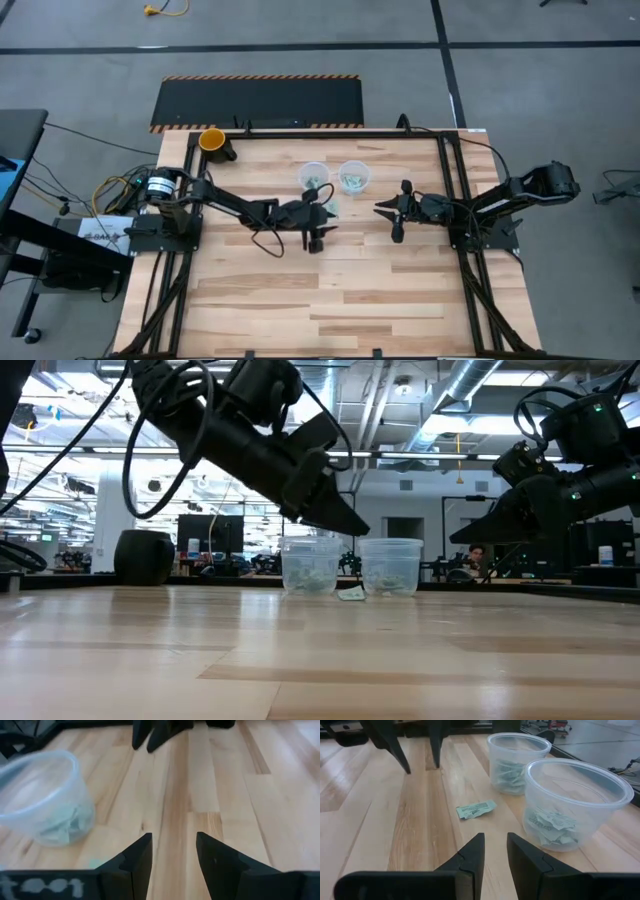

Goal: Pick and place items into bin
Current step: Put the green stevia packet into the left transparent bin

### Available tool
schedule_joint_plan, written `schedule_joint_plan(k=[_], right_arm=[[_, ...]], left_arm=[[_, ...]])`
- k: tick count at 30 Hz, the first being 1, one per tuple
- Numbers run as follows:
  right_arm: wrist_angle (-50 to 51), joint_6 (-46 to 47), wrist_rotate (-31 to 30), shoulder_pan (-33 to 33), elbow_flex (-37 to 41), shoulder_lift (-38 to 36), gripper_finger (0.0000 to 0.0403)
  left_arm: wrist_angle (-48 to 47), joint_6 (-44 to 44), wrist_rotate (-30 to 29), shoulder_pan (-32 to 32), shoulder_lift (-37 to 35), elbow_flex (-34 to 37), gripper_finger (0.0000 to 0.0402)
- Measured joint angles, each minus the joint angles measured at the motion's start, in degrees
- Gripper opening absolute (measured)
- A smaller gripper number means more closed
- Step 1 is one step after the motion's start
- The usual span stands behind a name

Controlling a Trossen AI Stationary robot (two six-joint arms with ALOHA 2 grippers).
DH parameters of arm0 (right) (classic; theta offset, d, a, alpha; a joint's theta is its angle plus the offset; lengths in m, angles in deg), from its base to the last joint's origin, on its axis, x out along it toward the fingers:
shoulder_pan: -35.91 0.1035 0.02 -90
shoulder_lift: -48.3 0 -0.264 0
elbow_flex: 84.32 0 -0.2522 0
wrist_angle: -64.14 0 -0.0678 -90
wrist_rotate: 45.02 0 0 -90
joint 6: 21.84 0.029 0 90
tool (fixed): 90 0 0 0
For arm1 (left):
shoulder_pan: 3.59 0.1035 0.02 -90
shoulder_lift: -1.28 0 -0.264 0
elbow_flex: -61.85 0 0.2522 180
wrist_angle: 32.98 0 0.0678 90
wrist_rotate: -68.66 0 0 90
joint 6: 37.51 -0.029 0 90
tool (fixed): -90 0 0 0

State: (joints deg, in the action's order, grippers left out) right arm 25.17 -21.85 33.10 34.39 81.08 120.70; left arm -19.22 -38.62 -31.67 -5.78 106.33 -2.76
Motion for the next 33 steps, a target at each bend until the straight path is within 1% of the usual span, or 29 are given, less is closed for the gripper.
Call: schedule_joint_plan(k=[6, 12, 16, 25, 28, 31, 33], right_arm=[[0.0, 0.0, 0.0, 0.0, 0.0, 0.01, 0.0075], [0.0, 0.02, 0.0, 0.0, 0.0, 0.02, 0.0075], [-0.01, 0.02, 0.0, 0.0, 0.0, 0.0, 0.0075], [-0.02, 0.02, 0.0, -0.02, 0.0, 0.0, 0.0075], [-0.02, 0.02, 0.02, -0.02, 0.0, 0.0, 0.0075], [-0.04, 0.04, 0.02, 0.0, -0.07, 0.0, 0.0075], [-0.04, 0.43, 0.02, 0.0, -0.07, 0.01, 0.0075]], left_arm=[[-0.03, 0.71, -0.08, -0.07, 0.02, 0.56, 0.0144], [-0.14, 1.53, -1.96, -0.09, 0.02, 0.56, 0.0144], [-0.14, 2.17, -2.11, -0.35, 0.04, 0.56, 0.0144], [-0.05, 6.14, -2.12, -3.98, 0.08, 0.56, 0.0144], [3.24, 7.75, -3.29, -5.73, 2.92, 0.54, 0.0144], [8.99, 10.23, -3.97, -6.74, 8.1, 0.03, 0.0144], [10.89, 10.79, -5.12, -6.86, 11.01, -0.27, 0.0144]])
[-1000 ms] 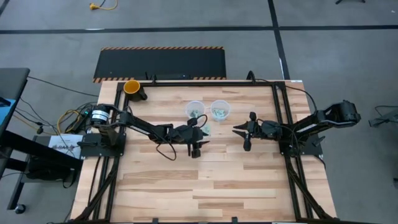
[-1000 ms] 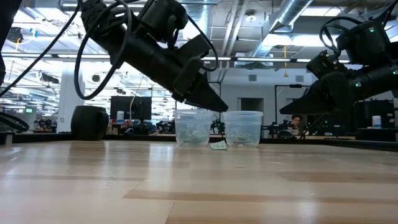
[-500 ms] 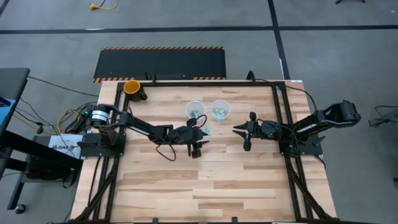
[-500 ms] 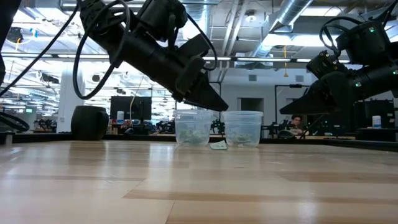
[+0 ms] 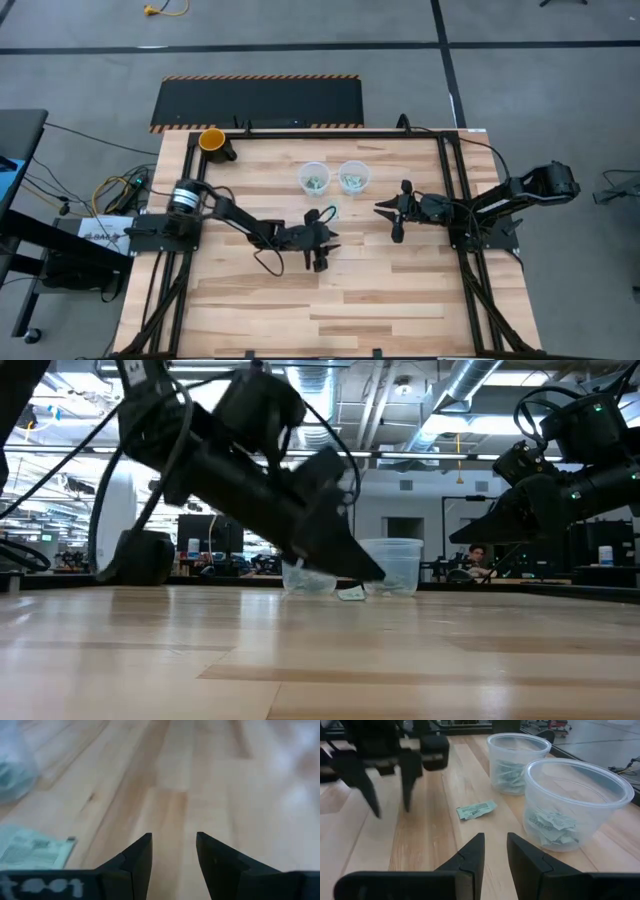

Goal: Pick and place items into bin
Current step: Put the green stevia packet into the left transparent bin

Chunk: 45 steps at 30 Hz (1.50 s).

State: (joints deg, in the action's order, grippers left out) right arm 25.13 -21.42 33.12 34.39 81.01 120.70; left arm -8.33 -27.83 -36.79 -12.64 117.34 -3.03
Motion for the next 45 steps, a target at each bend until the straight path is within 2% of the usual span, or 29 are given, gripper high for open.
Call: schedule_joint_plan(k=[7, 12, 14, 25, 33, 39, 45], right_arm=[[0.71, 1.55, 0.0, 0.0, -0.06, 0.02, 0.0075], [0.96, 1.56, 0.0, 0.0, -0.07, 0.02, 0.0075], [0.96, 1.56, 0.0, 0.0, -0.07, 0.02, 0.0075], [0.95, 1.51, 0.0, 0.0, -0.07, 0.01, 0.0075], [0.93, 1.53, 0.02, 0.0, -0.07, 0.02, 0.0075], [0.91, 1.55, 0.02, 0.0, -0.07, 0.02, 0.0075], [0.91, 1.67, 0.02, 0.0, -0.07, 0.02, 0.0075]], left_arm=[[1.73, -1.27, -6.07, 0.98, 3.28, -1.76, 0.0144], [1.82, -3.11, -19.53, 0.03, 3.2, -1.76, 0.0144], [1.34, -2.32, -21.85, 0.04, 3.2, -1.76, 0.0144], [-4.46, 9.32, -18.02, 2.99, 3.17, -1.74, 0.0144], [-6.58, 9.63, -17.2, 2.95, 3.15, -1.72, 0.0139], [-7.38, 9.41, -14.38, 2.78, 3.09, -1.72, 0.0094], [-7.5, 8.28, -14.31, 1.57, 3.06, -1.72, 0.0036]])
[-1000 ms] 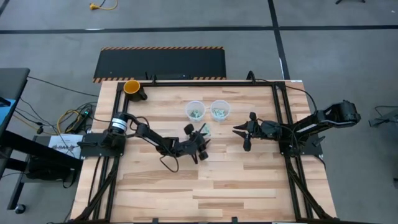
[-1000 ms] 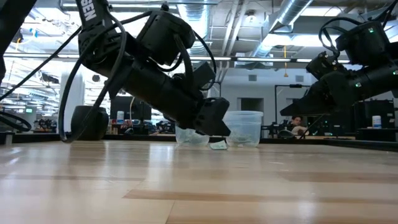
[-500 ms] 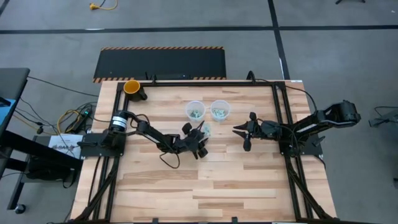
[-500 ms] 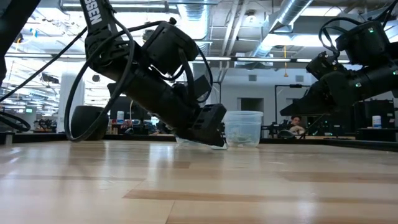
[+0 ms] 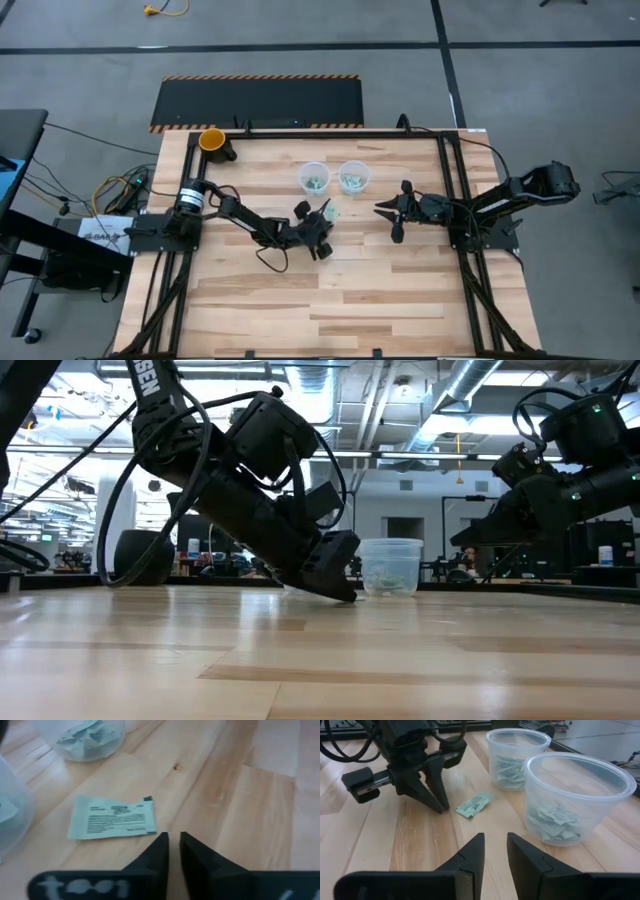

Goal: Pick and place items into bin
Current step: Put the green stevia packet into the left transparent bin

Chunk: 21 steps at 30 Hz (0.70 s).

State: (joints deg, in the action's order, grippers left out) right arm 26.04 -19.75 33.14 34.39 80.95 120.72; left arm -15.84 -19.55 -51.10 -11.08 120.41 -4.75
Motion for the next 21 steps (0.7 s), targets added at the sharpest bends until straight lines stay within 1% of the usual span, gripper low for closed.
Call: schedule_joint_plan(k=[3, 5, 9, 11, 15, 18, 21], right_arm=[[0.0, 0.02, 0.0, 0.0, 0.0, -0.02, 0.0075], [0.0, 0.02, 0.0, 0.0, 0.0, 0.0, 0.0075], [0.0, 0.02, 0.0, 0.0, 0.0, 0.0, 0.0075], [0.0, 0.02, 0.0, 0.0, 0.0, -0.02, 0.0075], [0.0, 0.04, 0.0, 0.0, 0.0, 0.0, 0.0075], [0.0, 0.04, 0.0, 0.0, 0.0, 0.0, 0.0075], [0.0, 0.04, 0.02, 0.0, 0.0, -0.02, 0.0075]], left_arm=[[-0.48, -0.15, -0.04, -0.82, -0.02, 0.0, 0.0009], [-0.47, -0.35, -0.26, -1.42, -0.02, 0.14, 0.0003], [-0.12, -3.11, -3.52, -3.08, -0.02, 0.25, 0.0007], [1.76, -5.8, -5.03, -3.78, -0.02, 0.28, 0.0008], [5.94, -11.59, -5.45, -4.18, -0.02, 0.26, 0.0008], [6.18, -13.26, -5.55, -3.41, -0.02, -0.15, 0.0012], [6.12, -12.88, -5.18, -2.03, -0.02, -0.37, 0.0027]])
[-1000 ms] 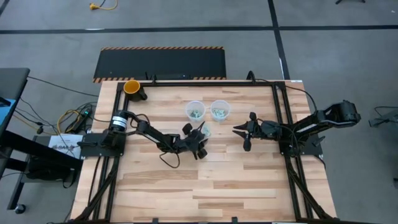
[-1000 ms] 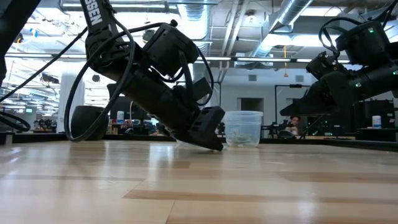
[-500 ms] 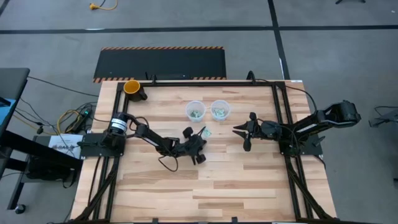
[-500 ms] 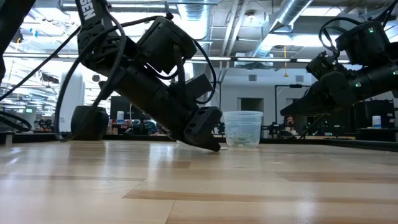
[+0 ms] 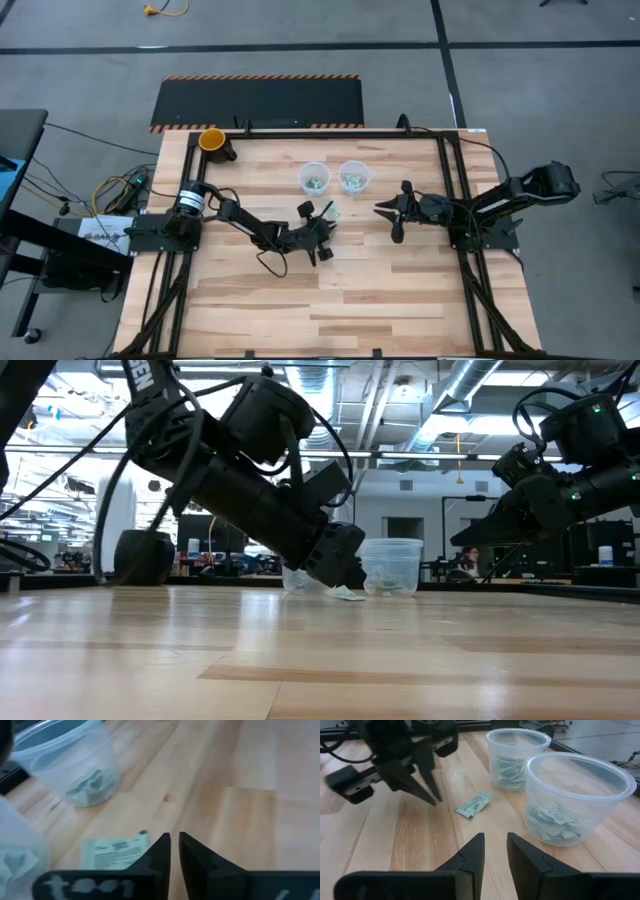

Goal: Pick and place items into bin
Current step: Put the green stevia packet into the left transparent bin

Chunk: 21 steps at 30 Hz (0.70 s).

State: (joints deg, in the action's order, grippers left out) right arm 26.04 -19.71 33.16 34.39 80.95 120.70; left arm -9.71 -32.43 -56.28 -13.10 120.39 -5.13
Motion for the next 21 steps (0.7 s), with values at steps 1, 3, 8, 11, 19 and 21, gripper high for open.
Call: schedule_joint_plan(k=[1, 3, 8, 11, 19, 21], right_arm=[[0.0, -0.02, 0.0, 0.0, 0.0, 0.02, 0.0075], [0.0, -0.02, -0.01, 0.0, 0.0, 0.02, 0.0075], [0.0, -0.04, 0.0, 0.0, 0.0, 0.0, 0.0075], [0.0, -0.06, 0.0, 0.0, 0.0, 0.01, 0.0075], [0.0, -0.09, 0.0, 0.0, 0.0, 0.02, 0.0075], [0.0, -0.08, 0.0, 0.0, 0.0, 0.02, 0.0075]], left_arm=[[-0.07, 0.29, -0.01, 0.45, 0.0, 0.0, 0.0034], [-0.09, 0.77, -0.01, 1.41, 0.0, 0.0, 0.0052], [-1.11, 2.08, 2.51, 3.61, 0.0, 0.0, 0.0097], [-2.81, 5.16, 7.99, 5.06, 0.0, -0.02, 0.0118], [-6.6, 8.2, 9.86, 6.12, -0.02, -0.2, 0.013], [-6.7, 8.2, 9.73, 5.87, -0.02, -0.2, 0.0125]])
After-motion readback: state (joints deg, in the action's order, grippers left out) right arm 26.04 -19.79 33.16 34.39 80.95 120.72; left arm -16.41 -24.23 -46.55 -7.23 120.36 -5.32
